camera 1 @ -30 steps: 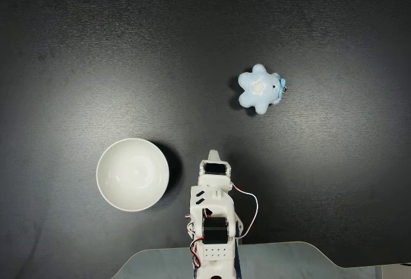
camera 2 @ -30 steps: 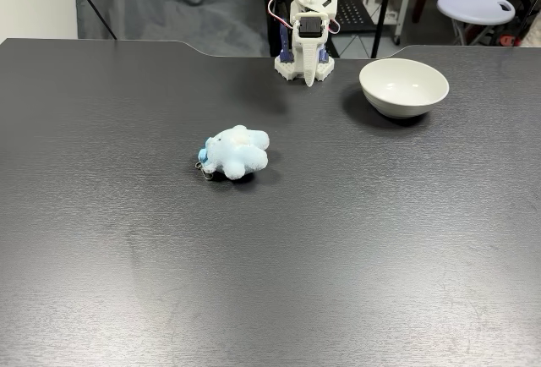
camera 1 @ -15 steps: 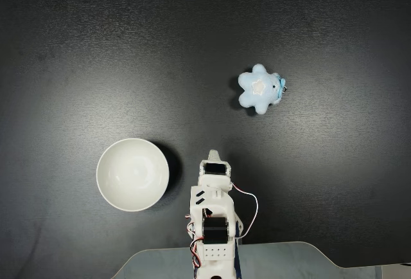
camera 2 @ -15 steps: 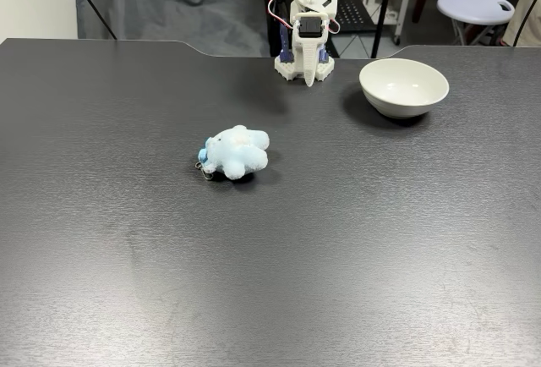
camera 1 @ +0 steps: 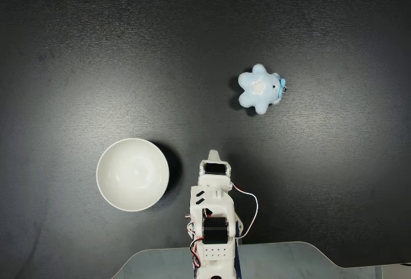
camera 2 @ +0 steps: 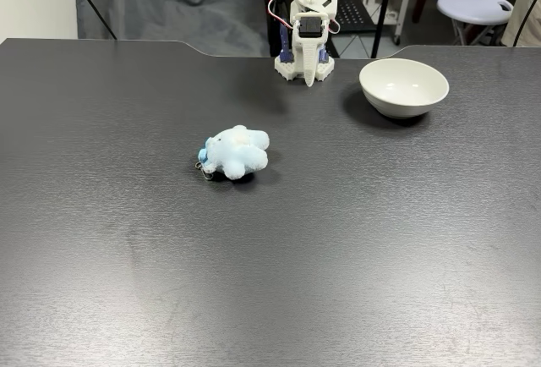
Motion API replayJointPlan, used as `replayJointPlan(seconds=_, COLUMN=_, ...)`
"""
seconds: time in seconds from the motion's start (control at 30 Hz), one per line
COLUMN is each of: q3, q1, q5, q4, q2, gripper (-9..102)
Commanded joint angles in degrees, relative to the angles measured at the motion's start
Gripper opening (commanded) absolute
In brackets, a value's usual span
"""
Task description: Grasp a skyblue doll and put it in the white bowl.
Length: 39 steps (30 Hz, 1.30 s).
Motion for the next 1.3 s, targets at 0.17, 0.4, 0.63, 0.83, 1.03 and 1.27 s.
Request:
replayJointPlan(seconds=0.17, q3=-0.79, q1=-0.79, q5=1.14, q4=-1.23, q2=-0.09, gripper=-1)
replayJointPlan(seconds=0.4, q3=-10.81, q1=-0.7, q5=1.14, q4=-1.32, q2=-6.86, gripper=-1)
replayJointPlan(seconds=0.63, q3=-40.52, q1=0.09, q5=0.79, q4=-0.53, q2=-28.48, gripper=-1)
replayJointPlan(seconds=0.83, q3=-73.3, q1=4.92, q5=0.44, q4=-0.44, q2=-43.51, gripper=-1)
replayJointPlan(seconds=1.03, q3=-98.79, q1=5.62, q5=0.44, q4=-0.35, q2=-57.13, gripper=0)
replayJointPlan(seconds=1.27, q3=-107.93, q1=14.33, q5=0.35, q4=-0.35, q2=-70.14, gripper=3)
